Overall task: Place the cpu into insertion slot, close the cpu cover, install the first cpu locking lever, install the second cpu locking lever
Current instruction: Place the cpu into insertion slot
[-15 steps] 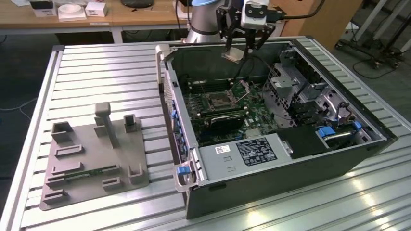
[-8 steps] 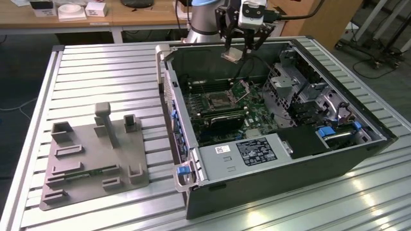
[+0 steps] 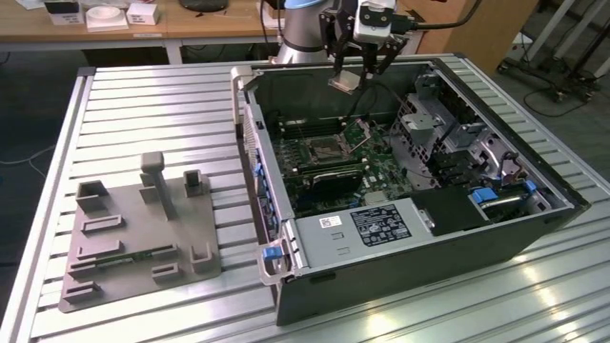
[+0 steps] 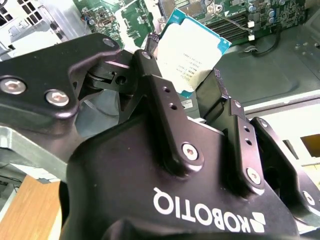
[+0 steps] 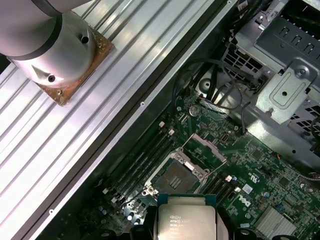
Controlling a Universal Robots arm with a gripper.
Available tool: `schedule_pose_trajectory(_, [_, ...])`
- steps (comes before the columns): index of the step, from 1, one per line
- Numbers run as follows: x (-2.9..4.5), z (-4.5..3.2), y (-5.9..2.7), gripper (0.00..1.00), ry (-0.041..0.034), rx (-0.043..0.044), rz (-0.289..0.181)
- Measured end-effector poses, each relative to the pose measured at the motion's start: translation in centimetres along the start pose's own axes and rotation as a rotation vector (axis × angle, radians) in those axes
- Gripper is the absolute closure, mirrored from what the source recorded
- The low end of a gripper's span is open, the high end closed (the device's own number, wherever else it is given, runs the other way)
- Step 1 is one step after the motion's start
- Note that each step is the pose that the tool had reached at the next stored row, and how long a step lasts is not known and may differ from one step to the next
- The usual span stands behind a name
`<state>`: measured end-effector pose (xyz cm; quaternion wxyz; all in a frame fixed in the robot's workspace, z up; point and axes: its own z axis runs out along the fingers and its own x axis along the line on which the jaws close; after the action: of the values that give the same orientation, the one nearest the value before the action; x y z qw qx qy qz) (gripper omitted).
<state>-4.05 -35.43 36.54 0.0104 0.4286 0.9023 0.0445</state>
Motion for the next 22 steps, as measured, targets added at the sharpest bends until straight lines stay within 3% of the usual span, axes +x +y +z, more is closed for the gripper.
schedule_pose_trajectory(8, [0.0,0.0,0.0,0.46,-0.001,-0.0003,0.011])
schedule_pose_trajectory(17, [0.0,0.03,0.0,0.46,-0.0086,-0.002,0.096])
schedule_pose_trajectory(22, [0.0,0.03,0.0,0.46,-0.0095,-0.0021,0.106])
